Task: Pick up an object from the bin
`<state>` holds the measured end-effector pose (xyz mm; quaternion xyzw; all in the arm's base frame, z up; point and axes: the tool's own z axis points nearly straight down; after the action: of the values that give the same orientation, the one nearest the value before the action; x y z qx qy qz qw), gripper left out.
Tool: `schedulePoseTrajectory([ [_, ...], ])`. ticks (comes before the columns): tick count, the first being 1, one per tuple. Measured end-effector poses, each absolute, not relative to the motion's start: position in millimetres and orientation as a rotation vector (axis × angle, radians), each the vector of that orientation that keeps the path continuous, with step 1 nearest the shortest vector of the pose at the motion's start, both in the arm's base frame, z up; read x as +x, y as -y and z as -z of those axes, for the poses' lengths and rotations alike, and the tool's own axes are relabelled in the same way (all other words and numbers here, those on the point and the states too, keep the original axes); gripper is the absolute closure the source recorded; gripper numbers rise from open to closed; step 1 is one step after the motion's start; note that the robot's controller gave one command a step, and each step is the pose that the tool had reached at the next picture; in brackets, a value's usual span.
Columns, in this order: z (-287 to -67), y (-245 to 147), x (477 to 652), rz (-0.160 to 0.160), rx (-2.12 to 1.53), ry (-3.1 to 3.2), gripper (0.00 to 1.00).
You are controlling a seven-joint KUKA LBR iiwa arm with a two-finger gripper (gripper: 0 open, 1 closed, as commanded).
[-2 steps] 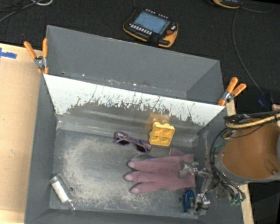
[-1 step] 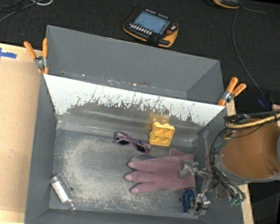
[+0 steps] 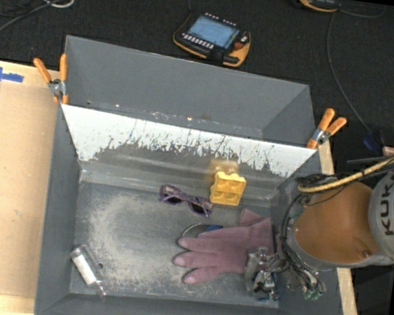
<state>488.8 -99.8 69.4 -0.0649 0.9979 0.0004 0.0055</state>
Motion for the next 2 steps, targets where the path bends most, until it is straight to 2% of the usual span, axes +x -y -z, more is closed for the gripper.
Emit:
schedulePoseTrajectory([
  [1, -69.5, 99.6, 489.1, -0.001, -0.206, -3.123, 0.0],
  [2, -69.5, 99.5, 489.1, -0.001, -0.207, -3.123, 0.0],
])
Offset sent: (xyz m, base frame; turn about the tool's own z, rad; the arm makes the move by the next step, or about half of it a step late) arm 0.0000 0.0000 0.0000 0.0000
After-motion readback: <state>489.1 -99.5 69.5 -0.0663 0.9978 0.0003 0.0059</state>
